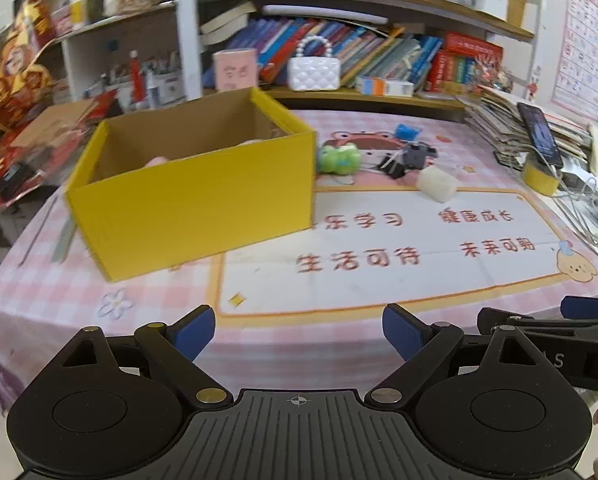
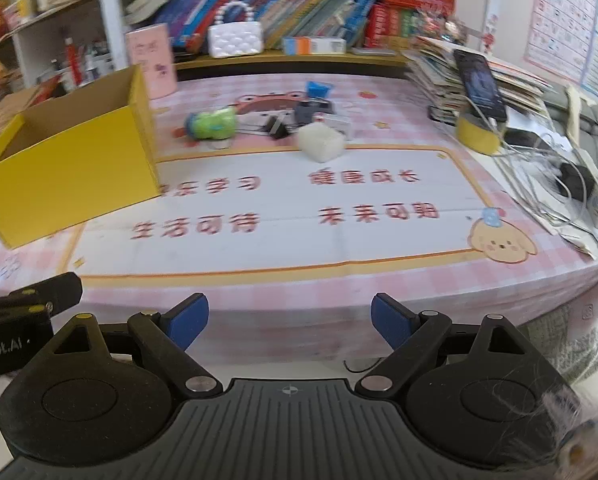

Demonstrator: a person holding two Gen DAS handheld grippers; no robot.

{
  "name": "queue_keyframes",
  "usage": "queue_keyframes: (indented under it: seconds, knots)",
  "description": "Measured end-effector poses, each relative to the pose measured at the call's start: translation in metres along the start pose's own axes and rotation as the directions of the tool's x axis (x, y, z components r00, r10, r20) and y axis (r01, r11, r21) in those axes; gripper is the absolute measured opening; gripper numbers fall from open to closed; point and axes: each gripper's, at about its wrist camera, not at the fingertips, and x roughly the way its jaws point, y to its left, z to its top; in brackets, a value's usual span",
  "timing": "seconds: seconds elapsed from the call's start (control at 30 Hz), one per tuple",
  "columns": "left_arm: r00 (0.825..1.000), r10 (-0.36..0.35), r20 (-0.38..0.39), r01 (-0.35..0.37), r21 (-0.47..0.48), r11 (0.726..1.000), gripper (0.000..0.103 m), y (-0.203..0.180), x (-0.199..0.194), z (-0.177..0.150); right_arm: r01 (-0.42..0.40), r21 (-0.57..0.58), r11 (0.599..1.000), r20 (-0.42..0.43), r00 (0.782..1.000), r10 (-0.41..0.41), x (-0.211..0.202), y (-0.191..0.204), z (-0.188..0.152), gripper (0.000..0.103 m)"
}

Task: Organize objects
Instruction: 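Withdraw both grippers from the box toward the remaining table items, then grasp the white foam cube with the left gripper while the right gripper approaches the small red-white box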

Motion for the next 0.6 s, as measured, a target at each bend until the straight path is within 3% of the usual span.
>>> queue_keyframes:
  seconds: [0.6]
  knots:
    - [0.999, -0.023, -0.047, 0.024, 0.020, 1.000, 0.093, -0.066, 0.071, 0.053, 0.023, 0.029, 0.999, -0.055, 0.998, -0.021, 0.065, -0.070, 0.059, 0.088]
